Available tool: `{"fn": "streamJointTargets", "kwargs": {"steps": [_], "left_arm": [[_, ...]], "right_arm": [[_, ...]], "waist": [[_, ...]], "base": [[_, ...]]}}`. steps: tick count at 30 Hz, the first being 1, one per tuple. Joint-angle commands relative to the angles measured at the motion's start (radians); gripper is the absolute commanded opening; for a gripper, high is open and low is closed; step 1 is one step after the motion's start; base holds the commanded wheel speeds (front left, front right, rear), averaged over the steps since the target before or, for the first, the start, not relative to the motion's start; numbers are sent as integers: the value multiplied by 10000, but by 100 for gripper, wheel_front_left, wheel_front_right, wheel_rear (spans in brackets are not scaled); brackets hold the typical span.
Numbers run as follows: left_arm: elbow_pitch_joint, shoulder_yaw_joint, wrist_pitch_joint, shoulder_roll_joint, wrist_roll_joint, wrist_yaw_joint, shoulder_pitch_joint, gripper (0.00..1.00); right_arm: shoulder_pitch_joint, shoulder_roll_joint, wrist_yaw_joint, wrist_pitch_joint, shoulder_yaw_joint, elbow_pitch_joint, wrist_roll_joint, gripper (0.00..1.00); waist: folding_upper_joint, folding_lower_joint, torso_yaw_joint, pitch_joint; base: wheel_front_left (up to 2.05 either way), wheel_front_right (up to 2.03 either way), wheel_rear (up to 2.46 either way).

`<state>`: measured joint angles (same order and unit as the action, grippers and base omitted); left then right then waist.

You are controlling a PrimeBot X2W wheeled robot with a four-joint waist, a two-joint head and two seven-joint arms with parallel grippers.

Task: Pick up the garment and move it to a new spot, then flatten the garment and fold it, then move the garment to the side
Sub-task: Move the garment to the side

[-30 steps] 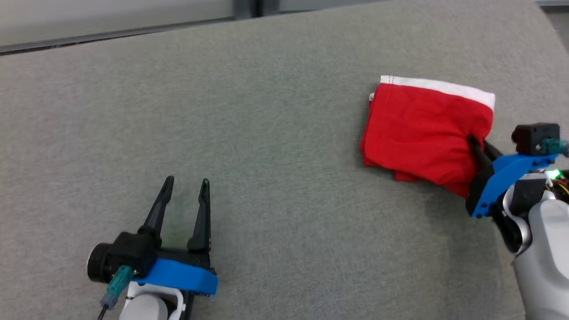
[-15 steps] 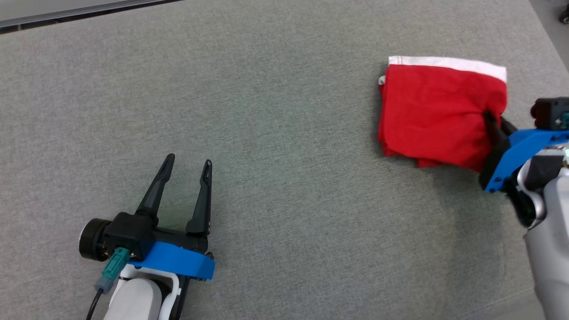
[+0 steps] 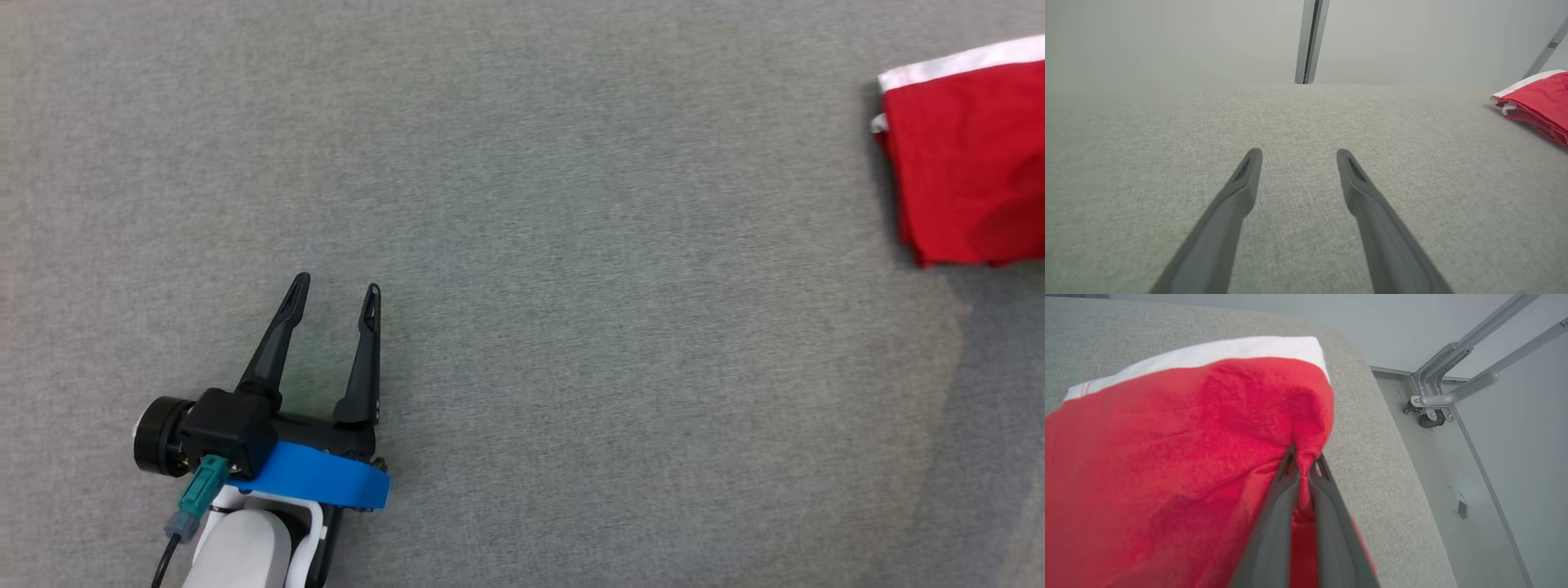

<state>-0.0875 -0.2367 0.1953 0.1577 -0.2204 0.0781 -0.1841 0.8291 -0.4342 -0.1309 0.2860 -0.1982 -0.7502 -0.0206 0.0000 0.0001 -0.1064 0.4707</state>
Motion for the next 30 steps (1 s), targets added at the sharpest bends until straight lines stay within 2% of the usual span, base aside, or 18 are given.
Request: {"fn": "streamJointTargets", "kwargs": {"steps": [1, 2, 3, 5, 6, 12, 18, 27, 30], "left_arm": [[67, 10, 12, 51, -28, -52, 34, 100], [82, 6, 12, 61, -39, -60, 29, 100], [104, -5, 16, 67, -47, -62, 18, 100], [126, -17, 29, 69, -59, -70, 4, 100], [129, -29, 37, 70, -56, -80, -2, 100], [58, -120, 39, 67, -85, -108, -13, 100], [-20, -171, 55, 62, -165, -119, -110, 100], [-588, 120, 301, -47, -502, -229, -117, 100], [-988, 275, 387, -152, -785, -257, 118, 100]], "right_arm": [[170, -112, 3, -3, -87, -28, 125, 0], [246, -138, 3, -22, -189, -59, 252, 0], [319, -163, 3, -62, -288, -85, 362, 12], [410, -145, 3, -159, -462, -126, 583, 58], [457, -127, 3, -232, -521, -111, 710, 100], [575, 50, 3, -1126, -490, 118, 1289, 100], [611, 516, 3, -1712, 143, 208, 1230, 100], [-32, 1500, 3, -2778, 1296, 533, 556, 100], [-484, 2029, 1, -3366, 1460, 650, 428, 100]], "waist": [[0, -1, 134, 107], [0, -1, 181, 126], [0, -1, 218, 144], [0, -1, 265, 173], [0, -1, 277, 186], [0, -1, 201, 167], [0, -1, 42, -88], [0, -1, 119, -1250], [0, -1, 223, -1818]], "base": [[0, 0, 0], [0, 0, 0], [0, 0, 0], [0, 0, 0], [0, 0, 0], [0, 0, 0], [0, 0, 0], [0, 0, 0], [0, 0, 0]]}}
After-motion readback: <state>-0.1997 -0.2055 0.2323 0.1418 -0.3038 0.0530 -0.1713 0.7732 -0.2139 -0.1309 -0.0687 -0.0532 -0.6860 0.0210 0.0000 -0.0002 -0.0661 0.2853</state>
